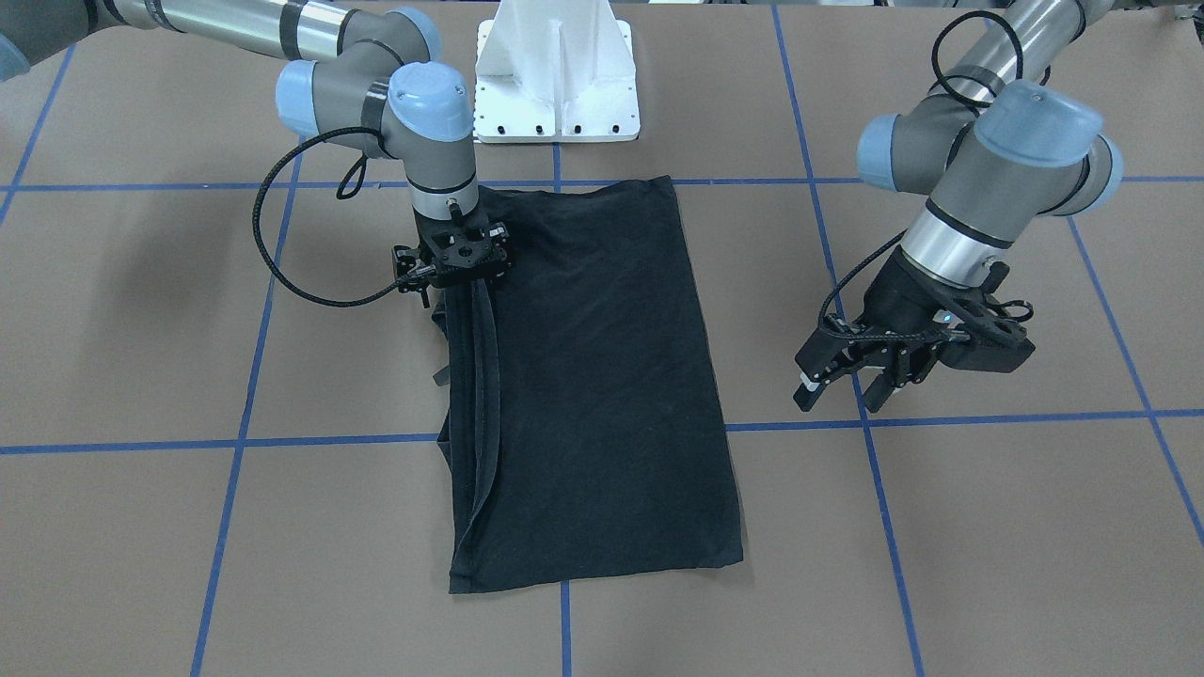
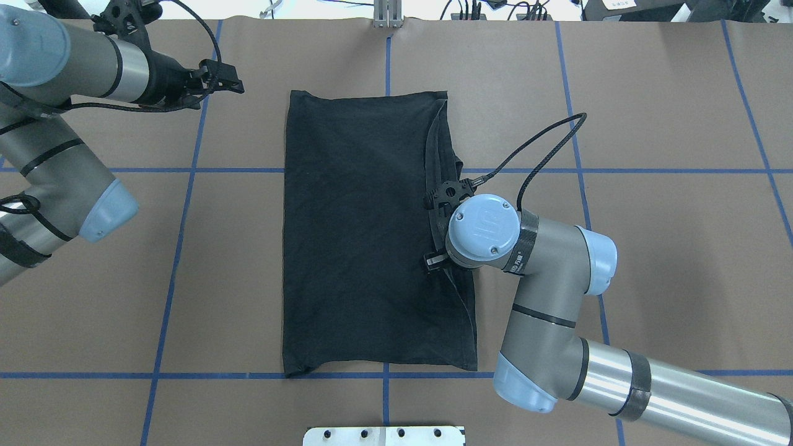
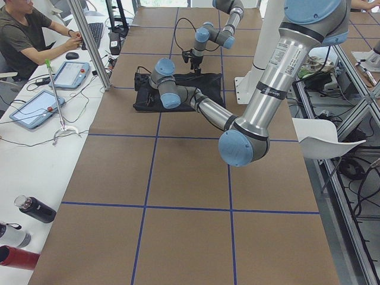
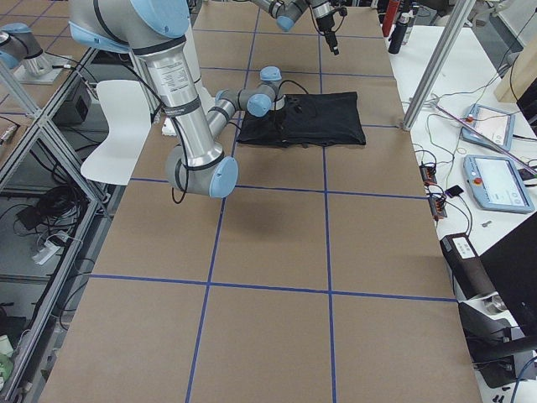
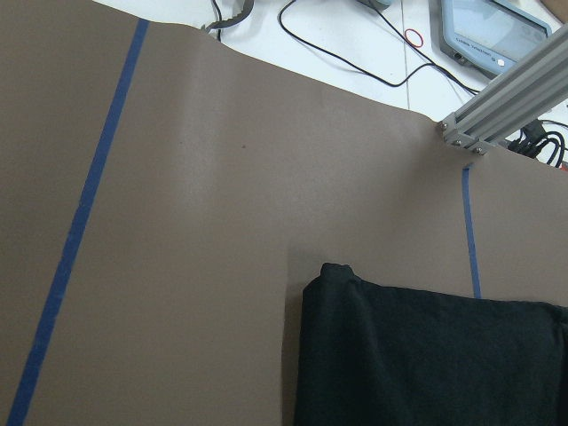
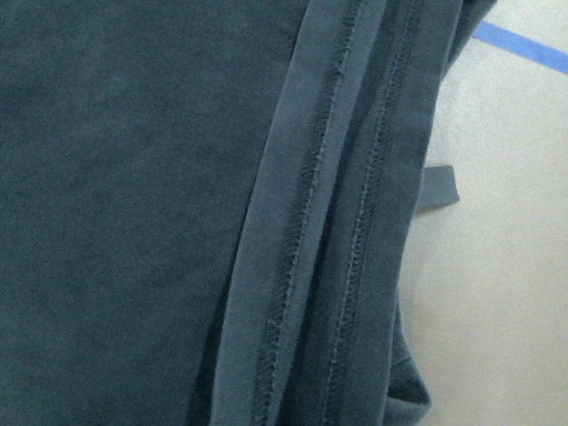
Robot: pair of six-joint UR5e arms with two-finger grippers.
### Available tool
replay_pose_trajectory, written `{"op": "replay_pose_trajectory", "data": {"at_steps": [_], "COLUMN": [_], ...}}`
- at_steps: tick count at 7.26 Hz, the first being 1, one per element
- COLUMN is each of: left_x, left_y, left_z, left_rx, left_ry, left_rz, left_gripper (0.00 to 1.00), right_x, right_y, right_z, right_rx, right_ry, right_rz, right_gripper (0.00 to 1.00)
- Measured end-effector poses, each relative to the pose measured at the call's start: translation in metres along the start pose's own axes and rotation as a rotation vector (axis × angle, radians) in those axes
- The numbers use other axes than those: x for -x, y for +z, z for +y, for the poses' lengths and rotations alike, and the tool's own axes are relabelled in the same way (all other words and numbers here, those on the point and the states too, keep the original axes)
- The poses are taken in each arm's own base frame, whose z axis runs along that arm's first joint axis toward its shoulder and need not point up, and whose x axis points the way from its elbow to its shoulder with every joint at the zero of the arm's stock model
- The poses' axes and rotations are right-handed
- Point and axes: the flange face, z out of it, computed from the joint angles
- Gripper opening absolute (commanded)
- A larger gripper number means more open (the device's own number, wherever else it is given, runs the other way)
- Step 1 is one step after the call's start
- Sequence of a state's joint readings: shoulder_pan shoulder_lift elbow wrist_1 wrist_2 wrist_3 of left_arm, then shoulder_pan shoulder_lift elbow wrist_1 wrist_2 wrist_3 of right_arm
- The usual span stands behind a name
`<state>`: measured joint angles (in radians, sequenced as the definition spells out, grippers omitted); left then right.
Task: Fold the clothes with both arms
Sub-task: 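Move the right gripper along the folded edge toward the collar, then slide the right gripper along the folded edge to the shirt's far corner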
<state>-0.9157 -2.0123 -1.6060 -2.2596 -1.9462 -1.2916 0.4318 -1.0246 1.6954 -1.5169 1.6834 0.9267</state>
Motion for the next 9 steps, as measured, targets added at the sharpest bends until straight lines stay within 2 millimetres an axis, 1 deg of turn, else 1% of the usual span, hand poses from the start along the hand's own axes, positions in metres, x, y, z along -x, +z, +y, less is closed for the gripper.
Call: {"op": "replay_pose_trajectory", "data": {"at_steps": [3, 4, 5, 6, 7, 8, 9], "left_x": [-0.002, -0.003, -0.004, -0.005, -0.006, -0.006, -0.006], "left_y": [0.0, -0.001, -0.001, -0.001, -0.001, -0.001, -0.001], "left_z": [0.0, 0.0, 0.0, 0.0, 0.0, 0.0, 0.0], "left_rx": [0.001, 0.002, 0.003, 0.005, 0.005, 0.005, 0.006], "left_ry": [0.0, 0.0, 0.0, 0.0, 0.001, 0.001, 0.001], "left_rz": [0.003, 0.005, 0.007, 0.008, 0.009, 0.01, 0.01], "left_gripper": [1.0, 1.0, 1.0, 1.0, 1.0, 1.0, 1.0], "right_x": [-0.021, -0.034, -0.051, -0.066, -0.076, -0.084, -0.093], "right_y": [0.0, -0.001, -0.001, 0.002, 0.003, -0.004, -0.02], "right_z": [-0.009, -0.014, -0.018, -0.018, -0.02, -0.026, -0.036], "right_rx": [0.014, 0.024, 0.038, 0.049, 0.055, 0.058, 0.055], "right_ry": [0.017, 0.032, 0.052, 0.067, 0.079, 0.093, 0.111], "right_rz": [0.006, 0.003, 0.003, 0.008, 0.011, -0.001, -0.029], "right_gripper": [1.0, 1.0, 1.0, 1.0, 1.0, 1.0, 1.0]}}
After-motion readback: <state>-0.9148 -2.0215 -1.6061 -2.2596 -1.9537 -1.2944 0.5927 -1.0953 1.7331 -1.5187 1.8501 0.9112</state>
